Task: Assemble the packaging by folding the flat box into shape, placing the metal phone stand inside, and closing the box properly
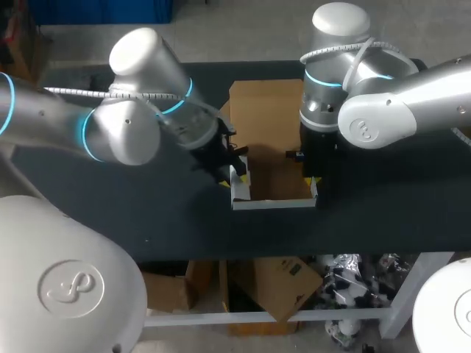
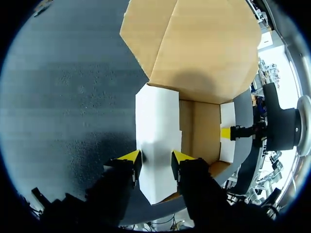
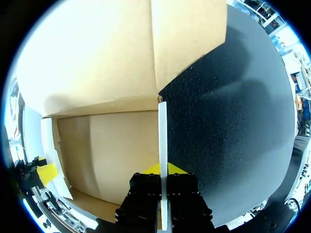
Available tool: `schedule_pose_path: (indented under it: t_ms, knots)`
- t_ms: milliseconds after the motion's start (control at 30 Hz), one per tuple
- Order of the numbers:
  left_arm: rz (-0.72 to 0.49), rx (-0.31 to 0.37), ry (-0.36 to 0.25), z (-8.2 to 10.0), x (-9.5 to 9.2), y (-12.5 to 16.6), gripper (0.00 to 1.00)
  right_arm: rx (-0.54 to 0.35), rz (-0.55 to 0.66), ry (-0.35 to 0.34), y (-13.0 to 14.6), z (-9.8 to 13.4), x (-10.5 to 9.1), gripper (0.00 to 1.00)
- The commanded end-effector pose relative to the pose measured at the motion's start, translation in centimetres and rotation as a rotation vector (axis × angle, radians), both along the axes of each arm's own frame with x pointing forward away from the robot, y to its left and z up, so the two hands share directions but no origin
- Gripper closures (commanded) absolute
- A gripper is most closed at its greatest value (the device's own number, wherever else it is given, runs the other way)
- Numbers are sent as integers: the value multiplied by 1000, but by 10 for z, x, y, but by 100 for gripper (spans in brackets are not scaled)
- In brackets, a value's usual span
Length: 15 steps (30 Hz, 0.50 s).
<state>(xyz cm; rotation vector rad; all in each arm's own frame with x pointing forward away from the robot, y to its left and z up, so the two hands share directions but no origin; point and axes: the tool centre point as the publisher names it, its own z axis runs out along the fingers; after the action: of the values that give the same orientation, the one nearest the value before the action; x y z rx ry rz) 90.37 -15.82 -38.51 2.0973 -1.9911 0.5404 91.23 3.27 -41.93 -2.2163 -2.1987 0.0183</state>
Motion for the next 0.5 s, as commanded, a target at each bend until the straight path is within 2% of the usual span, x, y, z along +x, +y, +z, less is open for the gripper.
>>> schedule_pose_path:
  t_ms: [33,500]
  knots:
    - [18,89,7,-4,4,-3,62,-3,0,2,1,0,0,100]
    - [34,127,15,-7,6,1,63,-3,0,2,1,0,0,100]
